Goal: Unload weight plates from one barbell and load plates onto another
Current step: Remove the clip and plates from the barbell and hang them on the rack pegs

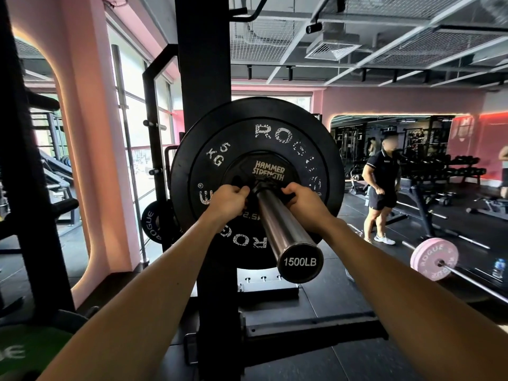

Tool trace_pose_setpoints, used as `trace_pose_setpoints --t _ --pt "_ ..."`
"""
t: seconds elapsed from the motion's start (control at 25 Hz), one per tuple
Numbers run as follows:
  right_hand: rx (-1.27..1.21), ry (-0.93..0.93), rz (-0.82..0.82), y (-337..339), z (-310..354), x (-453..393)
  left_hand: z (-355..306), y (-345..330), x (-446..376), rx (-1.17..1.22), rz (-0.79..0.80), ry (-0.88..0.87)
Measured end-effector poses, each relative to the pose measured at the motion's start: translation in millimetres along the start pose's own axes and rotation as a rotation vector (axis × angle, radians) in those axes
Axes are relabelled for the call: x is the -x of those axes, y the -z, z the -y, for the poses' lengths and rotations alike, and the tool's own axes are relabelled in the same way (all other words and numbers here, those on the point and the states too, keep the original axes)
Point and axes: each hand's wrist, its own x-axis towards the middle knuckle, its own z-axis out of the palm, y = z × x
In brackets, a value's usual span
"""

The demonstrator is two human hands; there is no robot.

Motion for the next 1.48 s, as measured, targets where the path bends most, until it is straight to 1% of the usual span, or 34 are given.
trace_pose_setpoints --t 0.28,0.44,0.6,0.68,0.76,0.84,1.0,1.12,1.24,1.36,1.48 --pt "-0.135 0.015 -0.018 -5 -10 9 -7 0 0 -0.018 -0.028 -0.026" --pt "-0.219 -0.008 0.012 -8 -13 14 -15 1 1 0.009 -0.032 -0.045" --pt "-0.149 -0.027 -0.022 1 -9 2 -22 -6 5 0.012 -0.029 -0.042" --pt "-0.155 -0.045 -0.049 8 -3 -7 -24 -9 5 -0.010 -0.047 -0.046" --pt "-0.141 -0.067 -0.053 13 8 -15 -27 -7 4 -0.028 -0.029 -0.038" --pt "-0.114 -0.096 -0.036 15 20 -19 -29 -5 2 -0.029 -0.007 -0.037" --pt "0.047 -0.170 0.026 13 34 -28 -28 -5 -1 -0.102 -0.008 -0.050" --pt "0.017 -0.282 0.071 8 34 -33 -30 -2 -3 -0.180 0.009 -0.049" --pt "-0.028 -0.292 0.090 5 35 -32 -34 -5 -1 -0.242 0.049 0.006" --pt "-0.024 -0.252 0.084 5 34 -35 -48 -16 6 -0.110 0.150 0.136" --pt "-0.010 -0.230 0.119 6 33 -41 -61 -23 10 -0.094 0.155 0.217"
